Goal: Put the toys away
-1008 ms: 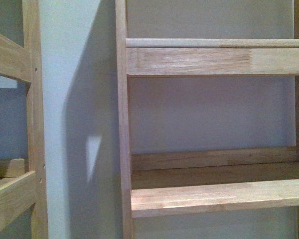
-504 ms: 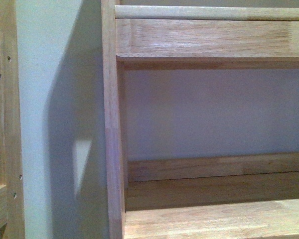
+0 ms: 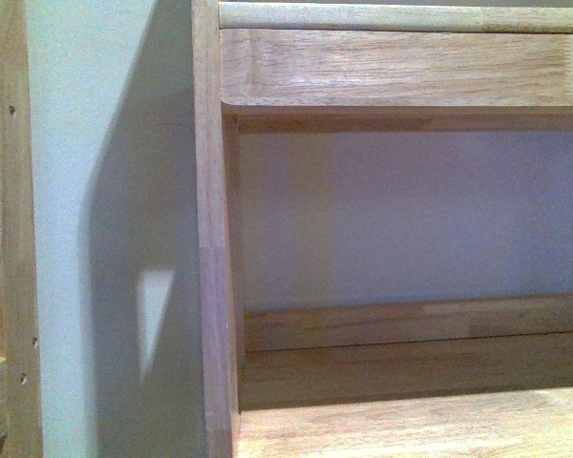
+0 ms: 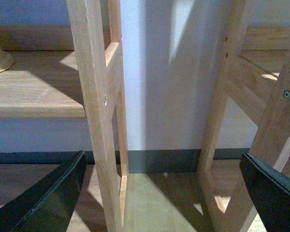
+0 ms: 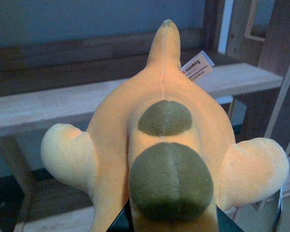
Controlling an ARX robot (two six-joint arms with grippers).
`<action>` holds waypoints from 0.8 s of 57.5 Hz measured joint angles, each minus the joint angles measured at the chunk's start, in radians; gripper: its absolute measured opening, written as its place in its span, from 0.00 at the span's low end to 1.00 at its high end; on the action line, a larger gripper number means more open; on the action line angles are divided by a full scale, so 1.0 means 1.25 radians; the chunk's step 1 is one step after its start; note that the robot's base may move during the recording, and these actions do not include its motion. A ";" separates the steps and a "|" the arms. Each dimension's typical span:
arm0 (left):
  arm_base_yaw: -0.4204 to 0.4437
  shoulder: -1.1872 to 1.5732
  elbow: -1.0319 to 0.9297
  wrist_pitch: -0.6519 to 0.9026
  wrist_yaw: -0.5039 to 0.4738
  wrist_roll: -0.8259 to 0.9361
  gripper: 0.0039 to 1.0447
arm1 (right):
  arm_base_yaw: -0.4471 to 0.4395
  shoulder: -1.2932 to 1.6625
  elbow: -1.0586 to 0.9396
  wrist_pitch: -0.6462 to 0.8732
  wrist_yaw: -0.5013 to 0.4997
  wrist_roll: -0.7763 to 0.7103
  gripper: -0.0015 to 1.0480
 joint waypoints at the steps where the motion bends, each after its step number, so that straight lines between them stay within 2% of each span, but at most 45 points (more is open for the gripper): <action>1: 0.000 0.000 0.000 0.000 0.000 0.000 0.94 | 0.006 0.004 0.005 0.004 0.009 -0.006 0.07; 11: 0.000 0.000 0.000 0.000 0.000 0.000 0.94 | 0.111 0.075 0.082 0.089 0.131 -0.127 0.07; 23: 0.000 0.000 0.000 0.000 0.000 0.000 0.94 | 0.203 0.149 0.158 0.214 0.193 -0.271 0.07; 32: 0.000 0.000 0.000 0.000 0.000 0.000 0.94 | 0.246 0.205 0.218 0.308 0.200 -0.395 0.07; 46: 0.000 0.000 0.000 0.000 0.000 0.000 0.94 | 0.249 0.265 0.318 0.351 0.169 -0.507 0.07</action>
